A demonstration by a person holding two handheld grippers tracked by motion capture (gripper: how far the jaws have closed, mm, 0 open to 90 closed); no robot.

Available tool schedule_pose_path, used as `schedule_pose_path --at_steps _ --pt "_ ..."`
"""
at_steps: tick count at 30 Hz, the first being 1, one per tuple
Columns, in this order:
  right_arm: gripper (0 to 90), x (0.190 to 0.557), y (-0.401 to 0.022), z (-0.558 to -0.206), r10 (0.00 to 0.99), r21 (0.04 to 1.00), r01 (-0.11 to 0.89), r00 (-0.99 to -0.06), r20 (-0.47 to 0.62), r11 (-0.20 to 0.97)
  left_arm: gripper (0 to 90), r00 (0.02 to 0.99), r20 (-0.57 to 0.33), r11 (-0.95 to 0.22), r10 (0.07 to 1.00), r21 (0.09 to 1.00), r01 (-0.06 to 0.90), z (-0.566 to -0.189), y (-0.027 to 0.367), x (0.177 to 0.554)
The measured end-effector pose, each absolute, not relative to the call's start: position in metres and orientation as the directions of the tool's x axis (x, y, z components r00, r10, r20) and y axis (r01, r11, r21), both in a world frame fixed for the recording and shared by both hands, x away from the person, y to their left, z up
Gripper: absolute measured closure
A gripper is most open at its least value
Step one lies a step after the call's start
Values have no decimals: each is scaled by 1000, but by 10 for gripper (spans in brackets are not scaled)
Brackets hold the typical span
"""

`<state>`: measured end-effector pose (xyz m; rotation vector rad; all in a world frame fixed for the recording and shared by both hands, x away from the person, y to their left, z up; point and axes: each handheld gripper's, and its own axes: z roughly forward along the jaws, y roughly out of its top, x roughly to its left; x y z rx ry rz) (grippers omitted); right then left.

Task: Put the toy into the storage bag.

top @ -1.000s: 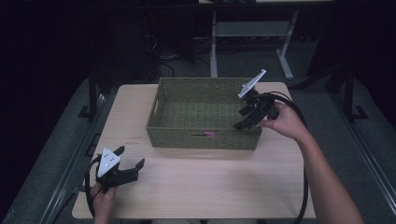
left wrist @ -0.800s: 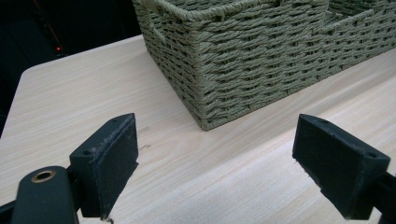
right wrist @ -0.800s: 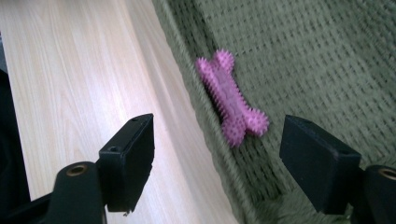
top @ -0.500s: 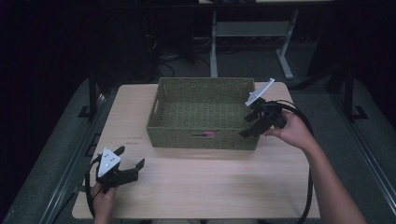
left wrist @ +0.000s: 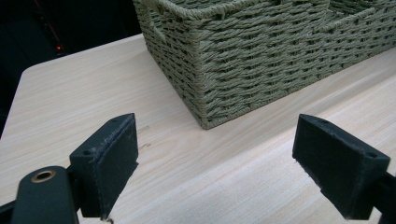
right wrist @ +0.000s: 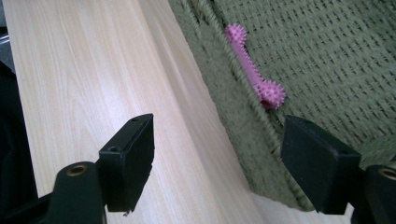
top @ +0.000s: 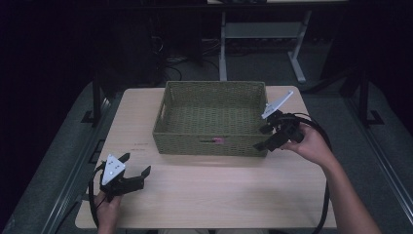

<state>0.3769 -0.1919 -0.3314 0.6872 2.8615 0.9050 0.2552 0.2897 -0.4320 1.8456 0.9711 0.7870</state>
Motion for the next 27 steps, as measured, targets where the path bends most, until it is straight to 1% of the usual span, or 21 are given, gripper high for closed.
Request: schedule_pose_path --at_steps 12,27 --pt "258 365 -203 -344 442 565 403 -894 75 720 138 496 129 -311 858 901 304 -432 289 255" --pt "255 347 -215 -369 468 562 436 -879 96 703 138 495 132 -313 859 900 304 -432 289 255"
